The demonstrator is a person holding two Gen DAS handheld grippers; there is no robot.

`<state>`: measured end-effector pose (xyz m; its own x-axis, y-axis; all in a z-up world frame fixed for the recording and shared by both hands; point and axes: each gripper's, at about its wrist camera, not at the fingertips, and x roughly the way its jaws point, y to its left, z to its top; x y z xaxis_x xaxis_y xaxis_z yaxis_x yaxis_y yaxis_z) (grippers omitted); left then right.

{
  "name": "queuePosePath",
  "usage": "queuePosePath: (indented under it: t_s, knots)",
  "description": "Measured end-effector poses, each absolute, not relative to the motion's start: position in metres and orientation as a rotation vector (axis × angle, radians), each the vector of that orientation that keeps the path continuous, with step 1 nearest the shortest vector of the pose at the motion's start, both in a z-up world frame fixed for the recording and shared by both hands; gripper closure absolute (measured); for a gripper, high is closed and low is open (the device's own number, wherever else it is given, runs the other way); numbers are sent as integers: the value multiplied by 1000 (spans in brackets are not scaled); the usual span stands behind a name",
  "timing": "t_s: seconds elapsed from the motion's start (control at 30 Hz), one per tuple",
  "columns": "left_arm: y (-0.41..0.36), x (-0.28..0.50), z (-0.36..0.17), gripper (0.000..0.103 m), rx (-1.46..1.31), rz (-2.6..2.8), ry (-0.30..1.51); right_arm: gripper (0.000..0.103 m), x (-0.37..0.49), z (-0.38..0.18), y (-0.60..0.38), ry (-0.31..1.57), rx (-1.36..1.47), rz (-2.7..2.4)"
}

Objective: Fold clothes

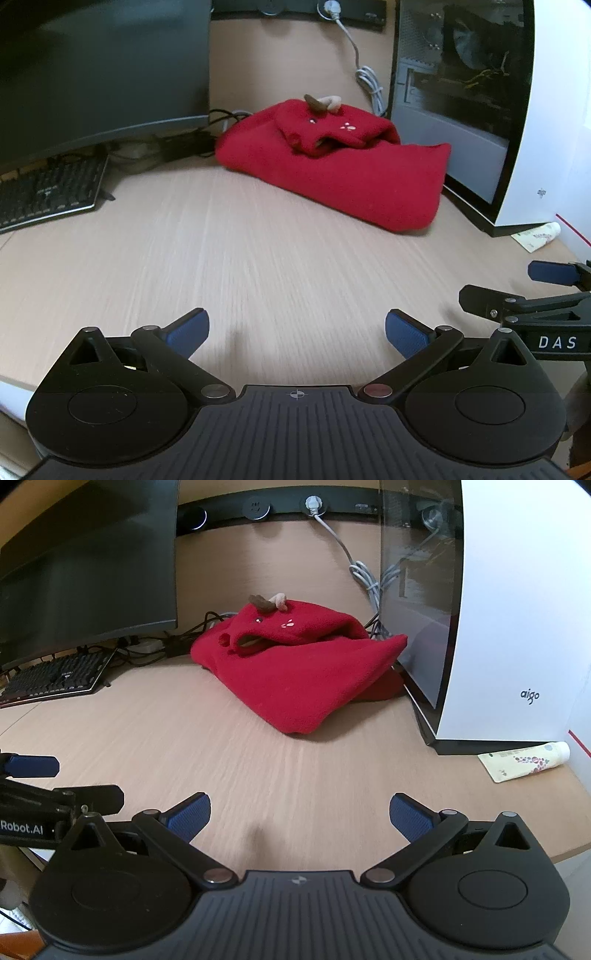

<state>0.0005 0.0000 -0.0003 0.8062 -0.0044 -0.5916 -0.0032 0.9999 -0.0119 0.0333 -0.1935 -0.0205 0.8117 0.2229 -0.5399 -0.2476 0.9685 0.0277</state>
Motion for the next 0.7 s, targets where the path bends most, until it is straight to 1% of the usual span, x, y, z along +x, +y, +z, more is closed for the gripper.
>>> queuePosePath:
  t_s: [0.23,0.47,0.7]
  knots:
    - [4,5,-1,0,-46,2,684,0,35,-17,-198,563,-48,237]
    - [7,-1,-8,0,-39,-1,655,0,38,-24,-189,559,-49,240]
    - [13,0,-5,0,-44,-3,658,0,36,-26,-189,562,-48,244]
